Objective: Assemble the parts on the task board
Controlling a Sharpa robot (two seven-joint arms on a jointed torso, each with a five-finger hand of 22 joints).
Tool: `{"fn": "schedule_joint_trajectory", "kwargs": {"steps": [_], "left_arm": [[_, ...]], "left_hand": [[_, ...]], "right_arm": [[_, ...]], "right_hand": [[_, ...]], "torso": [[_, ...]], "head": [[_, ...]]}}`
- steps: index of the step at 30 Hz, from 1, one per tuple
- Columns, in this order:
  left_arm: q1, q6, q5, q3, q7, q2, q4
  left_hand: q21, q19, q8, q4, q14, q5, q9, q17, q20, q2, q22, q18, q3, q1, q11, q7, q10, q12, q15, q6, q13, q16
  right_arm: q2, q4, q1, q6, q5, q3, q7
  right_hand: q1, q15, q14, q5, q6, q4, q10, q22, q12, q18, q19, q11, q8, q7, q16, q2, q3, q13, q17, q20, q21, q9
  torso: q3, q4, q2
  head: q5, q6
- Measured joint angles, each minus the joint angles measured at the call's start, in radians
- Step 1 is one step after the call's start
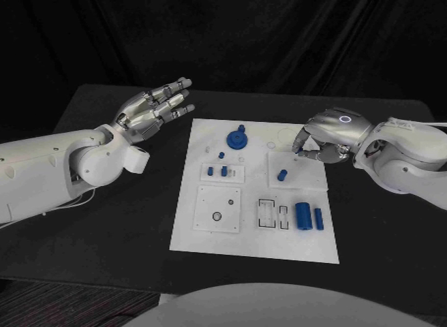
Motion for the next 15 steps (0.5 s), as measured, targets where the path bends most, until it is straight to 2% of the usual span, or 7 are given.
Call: {"fn": "schedule_joint_trajectory", "kwargs": {"steps": [2, 7, 9, 15], "left_arm": [[0.000, 0.000, 0.000, 0.000, -0.002, 0.000, 0.000], [0.000, 0.002, 0.000, 0.000, -0.006, 0.001, -0.001], [0.000, 0.003, 0.000, 0.000, -0.008, 0.002, -0.001], [0.000, 0.006, 0.000, 0.000, -0.015, 0.003, -0.001]], "left_hand": [[0.000, 0.001, 0.002, -0.001, 0.000, 0.003, 0.000, 0.000, 0.001, 0.000, 0.000, 0.000, 0.000, 0.000, 0.004, 0.000, -0.004, 0.000, 0.000, 0.000, 0.000, 0.000], [0.000, 0.001, 0.004, -0.003, 0.000, 0.009, 0.000, 0.001, 0.001, 0.005, 0.000, 0.000, 0.002, 0.005, 0.004, 0.000, -0.004, 0.004, 0.000, 0.000, 0.000, 0.004], [0.000, 0.001, 0.004, -0.003, 0.000, 0.011, 0.000, 0.001, 0.001, 0.005, 0.000, 0.000, 0.002, 0.005, 0.004, 0.000, -0.004, 0.004, 0.000, 0.000, 0.000, 0.004], [0.003, 0.005, 0.004, -0.006, 0.000, 0.012, 0.000, 0.001, 0.005, 0.009, 0.000, 0.000, 0.005, 0.009, 0.004, 0.004, -0.004, 0.004, 0.000, 0.004, 0.001, 0.004]], "right_arm": [[-0.007, 0.018, 0.009, -0.001, 0.004, 0.000, 0.001], [-0.016, 0.065, 0.025, -0.002, 0.013, 0.001, 0.006], [-0.015, 0.081, 0.028, -0.003, 0.015, 0.001, 0.009], [0.001, 0.128, 0.031, -0.001, 0.021, 0.000, 0.022]], "right_hand": [[-0.005, -0.003, 0.005, 0.000, 0.007, 0.001, 0.009, 0.000, 0.000, 0.000, 0.005, 0.001, 0.000, -0.001, 0.000, -0.005, 0.001, 0.000, 0.002, -0.005, 0.012, 0.000], [-0.011, -0.005, 0.016, 0.000, 0.015, 0.003, 0.013, 0.000, -0.007, 0.000, 0.012, -0.002, 0.000, -0.002, 0.000, 0.000, 0.003, 0.000, 0.015, -0.005, 0.032, 0.000], [-0.016, -0.002, 0.019, 0.000, 0.018, 0.004, 0.015, 0.000, -0.008, 0.000, 0.015, -0.003, 0.000, -0.005, 0.000, -0.005, 0.003, 0.000, 0.016, -0.008, 0.032, 0.000], [-0.023, -0.005, 0.023, 0.000, 0.019, 0.008, 0.019, 0.000, -0.015, 0.000, 0.017, -0.006, 0.000, -0.006, 0.000, -0.001, 0.007, 0.000, 0.019, -0.007, 0.032, 0.000]], "torso": [[0.0000, 0.0001, 0.000], [0.0000, 0.0001, 0.000], [0.0000, -0.0002, 0.000], [-0.0006, -0.0010, 0.000]], "head": [[0.001, 0.000], [0.006, 0.000], [0.009, 0.000], [0.018, 0.000]]}}
